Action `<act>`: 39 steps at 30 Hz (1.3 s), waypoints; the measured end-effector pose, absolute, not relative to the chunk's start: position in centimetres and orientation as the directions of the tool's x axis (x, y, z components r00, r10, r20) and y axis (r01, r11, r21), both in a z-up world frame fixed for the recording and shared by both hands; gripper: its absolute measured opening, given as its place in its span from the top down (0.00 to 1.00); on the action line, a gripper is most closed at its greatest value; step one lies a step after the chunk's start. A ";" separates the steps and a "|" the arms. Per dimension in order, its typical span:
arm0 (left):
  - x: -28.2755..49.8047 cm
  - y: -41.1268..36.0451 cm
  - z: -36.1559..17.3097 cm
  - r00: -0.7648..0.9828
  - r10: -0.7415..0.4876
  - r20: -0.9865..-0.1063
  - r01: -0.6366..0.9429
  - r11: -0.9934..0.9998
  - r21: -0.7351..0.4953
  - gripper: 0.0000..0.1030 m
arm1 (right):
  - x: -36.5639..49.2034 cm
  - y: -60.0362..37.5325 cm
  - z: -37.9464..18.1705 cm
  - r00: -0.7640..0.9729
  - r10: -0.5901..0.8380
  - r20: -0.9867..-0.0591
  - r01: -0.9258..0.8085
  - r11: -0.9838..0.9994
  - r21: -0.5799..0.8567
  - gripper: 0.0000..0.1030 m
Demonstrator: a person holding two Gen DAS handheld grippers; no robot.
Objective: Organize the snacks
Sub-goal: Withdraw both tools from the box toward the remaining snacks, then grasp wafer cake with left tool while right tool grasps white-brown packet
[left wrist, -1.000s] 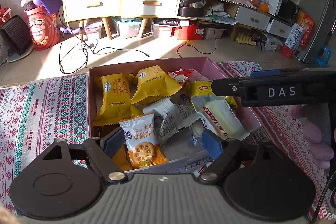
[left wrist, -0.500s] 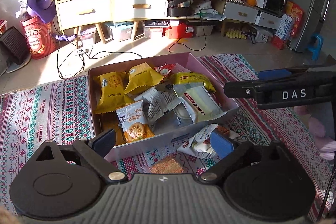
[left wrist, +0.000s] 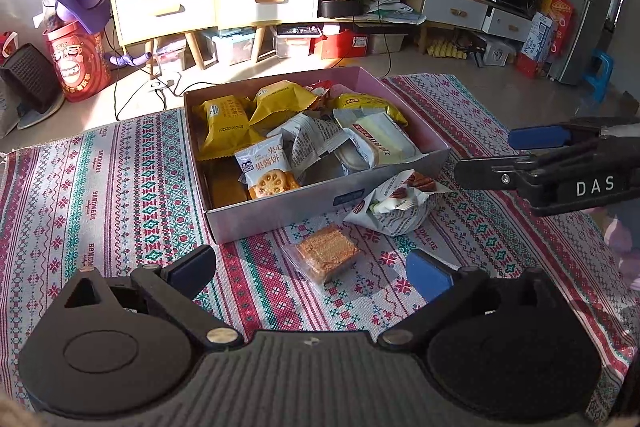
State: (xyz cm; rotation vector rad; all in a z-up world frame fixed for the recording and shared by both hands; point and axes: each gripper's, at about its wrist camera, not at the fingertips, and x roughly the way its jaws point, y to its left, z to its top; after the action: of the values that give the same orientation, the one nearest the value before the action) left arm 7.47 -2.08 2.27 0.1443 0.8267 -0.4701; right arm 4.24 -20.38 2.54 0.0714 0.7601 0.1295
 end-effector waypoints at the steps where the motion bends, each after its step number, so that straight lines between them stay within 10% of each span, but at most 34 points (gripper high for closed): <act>1: 7.2 -1.8 2.0 0.580 -0.345 -0.737 0.454 0.889 -0.059 0.00 | 4.0 -20.3 2.4 0.715 0.145 -0.684 -0.096 0.989 0.109 0.06; 28: 8.2 -1.7 -3.3 0.579 -0.431 -0.692 0.534 0.842 -0.077 0.01 | 3.4 -19.1 -1.9 0.701 0.189 -0.688 -0.166 0.981 0.100 0.06; 39: 10.0 -3.4 -4.3 0.528 -0.476 -0.703 0.603 0.793 -0.084 0.18 | 5.9 -18.5 -3.1 0.688 0.197 -0.698 -0.113 0.980 0.164 0.13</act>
State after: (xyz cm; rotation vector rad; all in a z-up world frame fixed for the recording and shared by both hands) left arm 10.05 -3.42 -4.31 0.1777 0.7821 -0.6484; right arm 5.90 -18.54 -3.10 0.1115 0.7935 0.1735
